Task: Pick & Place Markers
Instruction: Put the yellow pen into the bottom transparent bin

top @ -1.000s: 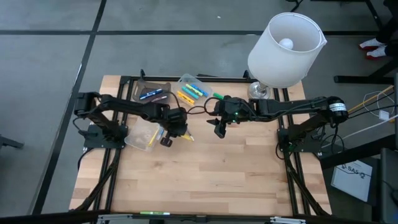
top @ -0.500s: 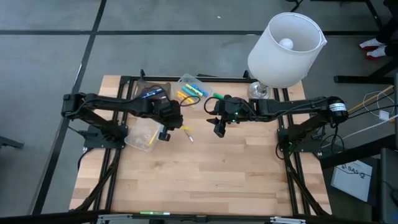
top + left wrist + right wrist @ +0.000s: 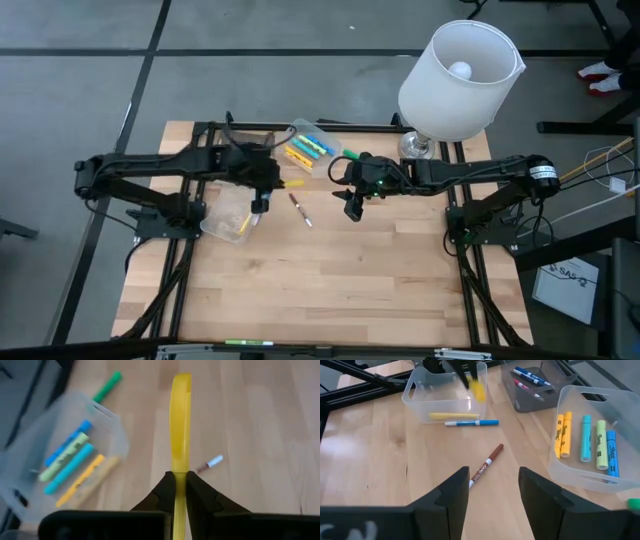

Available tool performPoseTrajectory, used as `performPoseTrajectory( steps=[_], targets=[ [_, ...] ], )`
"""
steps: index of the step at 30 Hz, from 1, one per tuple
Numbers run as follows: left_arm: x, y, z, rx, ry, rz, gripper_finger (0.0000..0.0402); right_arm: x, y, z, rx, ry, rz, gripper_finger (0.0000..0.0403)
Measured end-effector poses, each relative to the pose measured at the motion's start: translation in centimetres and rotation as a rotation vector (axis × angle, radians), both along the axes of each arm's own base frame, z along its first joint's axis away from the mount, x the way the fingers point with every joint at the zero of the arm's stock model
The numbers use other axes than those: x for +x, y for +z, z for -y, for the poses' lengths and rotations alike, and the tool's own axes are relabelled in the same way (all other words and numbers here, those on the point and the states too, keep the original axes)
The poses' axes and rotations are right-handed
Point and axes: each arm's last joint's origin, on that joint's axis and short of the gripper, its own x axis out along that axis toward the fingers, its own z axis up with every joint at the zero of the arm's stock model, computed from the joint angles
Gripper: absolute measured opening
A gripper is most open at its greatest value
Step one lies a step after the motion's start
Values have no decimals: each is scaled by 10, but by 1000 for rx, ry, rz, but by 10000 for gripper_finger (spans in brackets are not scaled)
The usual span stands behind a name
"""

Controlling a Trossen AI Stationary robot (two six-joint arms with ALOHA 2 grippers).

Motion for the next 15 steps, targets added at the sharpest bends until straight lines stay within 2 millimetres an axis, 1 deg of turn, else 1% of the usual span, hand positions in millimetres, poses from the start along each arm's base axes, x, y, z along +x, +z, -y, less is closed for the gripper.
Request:
performPoseTrajectory(
  steps=[8, 15],
  targets=[
    [-21, 31, 3, -12, 89, 198, 19, 0, -1, 2, -34, -40, -1, 171],
    [-37, 50, 7, -36, 127, 337, 19, 1, -4, 5, -30, -52, -9, 171]
  ],
)
